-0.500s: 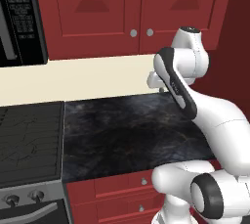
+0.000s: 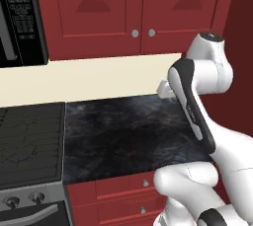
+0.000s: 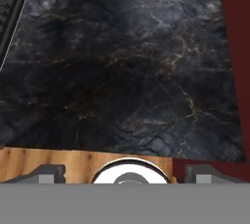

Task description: Navigate to the coffee machine.

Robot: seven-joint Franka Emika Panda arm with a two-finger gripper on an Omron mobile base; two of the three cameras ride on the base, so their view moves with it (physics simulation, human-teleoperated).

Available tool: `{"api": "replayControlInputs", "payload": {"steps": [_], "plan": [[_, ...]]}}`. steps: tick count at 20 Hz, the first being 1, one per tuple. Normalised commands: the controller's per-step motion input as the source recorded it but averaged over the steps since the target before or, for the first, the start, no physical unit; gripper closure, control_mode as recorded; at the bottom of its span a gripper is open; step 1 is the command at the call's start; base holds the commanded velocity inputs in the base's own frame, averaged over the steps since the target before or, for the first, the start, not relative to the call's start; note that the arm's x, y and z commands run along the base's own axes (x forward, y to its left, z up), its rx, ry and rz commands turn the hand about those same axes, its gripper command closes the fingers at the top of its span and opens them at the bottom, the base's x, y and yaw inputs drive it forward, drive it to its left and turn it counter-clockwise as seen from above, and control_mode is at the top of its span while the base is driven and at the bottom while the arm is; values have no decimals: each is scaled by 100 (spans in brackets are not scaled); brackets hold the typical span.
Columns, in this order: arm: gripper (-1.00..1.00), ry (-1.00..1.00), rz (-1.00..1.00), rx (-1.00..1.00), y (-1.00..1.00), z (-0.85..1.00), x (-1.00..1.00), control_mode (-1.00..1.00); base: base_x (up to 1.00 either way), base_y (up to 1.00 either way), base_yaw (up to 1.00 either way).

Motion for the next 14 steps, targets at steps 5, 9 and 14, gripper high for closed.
{"api": "replayControlInputs", "payload": {"steps": [5, 9, 14], "plan": [[-100, -19, -1, -1, 7, 5, -100, -100, 0, 0, 0], [-100, -11, -3, 0, 1, 19, -100, -100, 0, 0, 0], [-100, -2, 0, 0, 0, 38, -53, 100, -6, 0, 0]]}}
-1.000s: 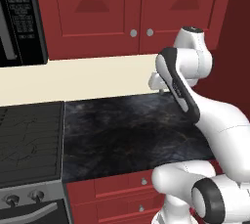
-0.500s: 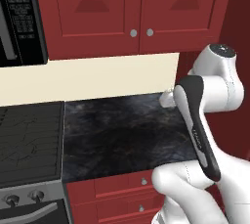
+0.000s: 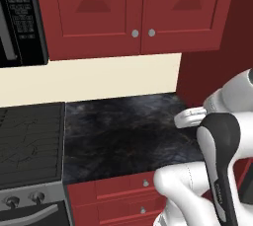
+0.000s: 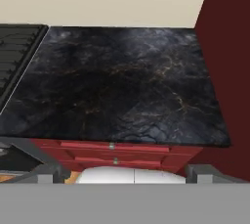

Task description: Navigate to the coffee machine.

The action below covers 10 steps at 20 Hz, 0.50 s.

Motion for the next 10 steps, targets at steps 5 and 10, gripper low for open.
{"api": "replayControlInputs", "payload": {"steps": [5, 10], "plan": [[-100, 0, 0, 0, 0, 0, 0, 100, -90, 50, 28], [-100, 0, 0, 0, 0, 0, 0, 100, -58, 54, 90]]}}
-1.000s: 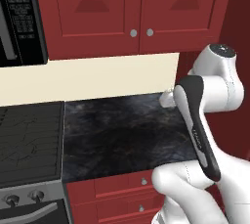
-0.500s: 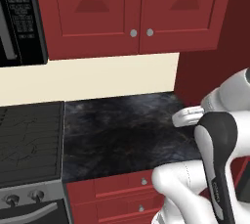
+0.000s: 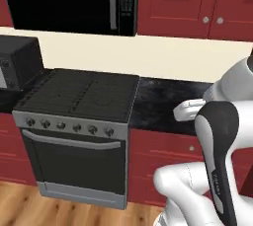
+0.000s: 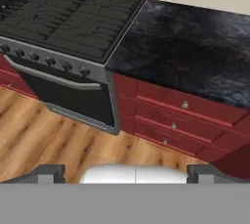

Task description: Navigate to the coffee machine.

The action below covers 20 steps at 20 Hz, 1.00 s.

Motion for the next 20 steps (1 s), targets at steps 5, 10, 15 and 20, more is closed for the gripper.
{"api": "replayControlInputs", "payload": {"steps": [5, 10, 15, 20], "plan": [[-100, 0, 0, 0, 0, 0, 0, 100, -23, 2, 100], [-100, 0, 0, 0, 0, 0, 0, 100, -21, 0, 100], [-100, 0, 0, 0, 0, 0, 0, 100, -20, 0, 100], [-100, 0, 0, 0, 0, 0, 0, 100, -19, 0, 100]]}}
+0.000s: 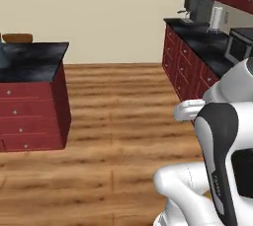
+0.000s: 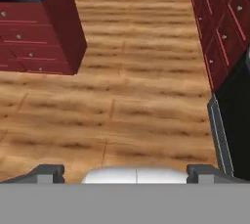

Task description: Navigate to the coffee machine.

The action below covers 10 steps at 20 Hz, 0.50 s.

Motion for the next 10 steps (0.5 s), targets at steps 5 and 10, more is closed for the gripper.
{"api": "replayControlInputs", "payload": {"steps": [5, 10], "plan": [[-100, 0, 0, 0, 0, 0, 0, 100, -3, -5, 87], [-100, 0, 0, 0, 0, 0, 0, 100, 45, -23, 19]]}}
